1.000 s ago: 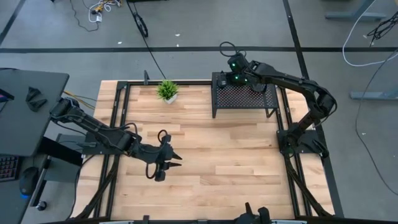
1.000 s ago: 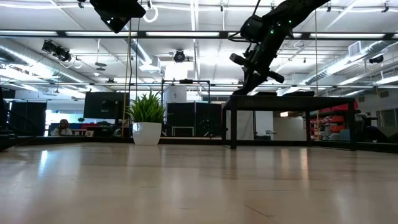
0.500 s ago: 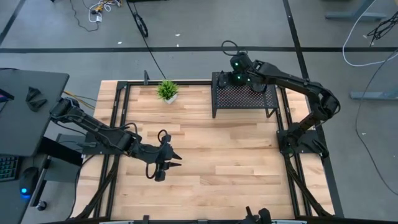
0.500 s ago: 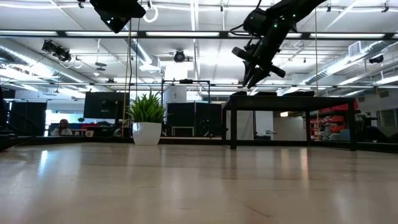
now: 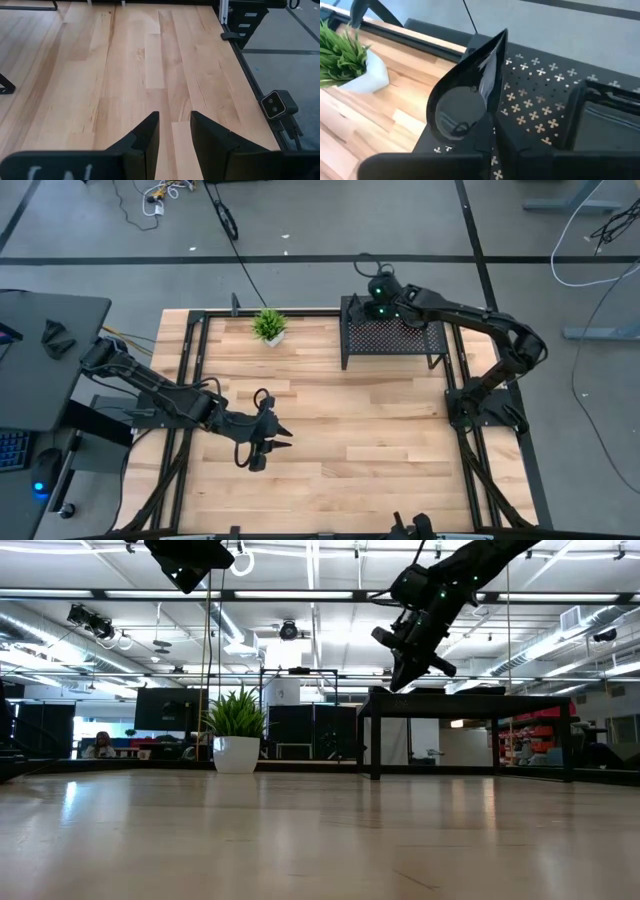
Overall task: Pick & Place Mini shaped plates
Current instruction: Stack the black drop-shaped plate on top of the black drop-shaped plate on the shelf
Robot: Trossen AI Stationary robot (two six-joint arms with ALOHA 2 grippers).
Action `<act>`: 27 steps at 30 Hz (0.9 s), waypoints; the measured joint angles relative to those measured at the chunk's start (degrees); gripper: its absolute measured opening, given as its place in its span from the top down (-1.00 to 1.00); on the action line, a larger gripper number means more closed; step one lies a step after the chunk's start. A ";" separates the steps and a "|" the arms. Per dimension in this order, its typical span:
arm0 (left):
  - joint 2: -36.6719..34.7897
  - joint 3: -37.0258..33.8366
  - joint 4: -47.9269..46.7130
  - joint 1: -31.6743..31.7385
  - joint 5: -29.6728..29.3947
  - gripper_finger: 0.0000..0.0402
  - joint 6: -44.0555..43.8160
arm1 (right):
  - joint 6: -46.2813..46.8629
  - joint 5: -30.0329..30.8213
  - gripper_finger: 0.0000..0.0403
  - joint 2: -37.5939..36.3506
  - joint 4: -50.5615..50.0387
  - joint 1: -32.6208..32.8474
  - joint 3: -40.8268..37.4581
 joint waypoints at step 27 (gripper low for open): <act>-0.04 18.73 -51.95 -23.11 -3.39 0.76 -40.48 | -7.72 24.51 0.99 -5.20 43.88 60.32 -19.76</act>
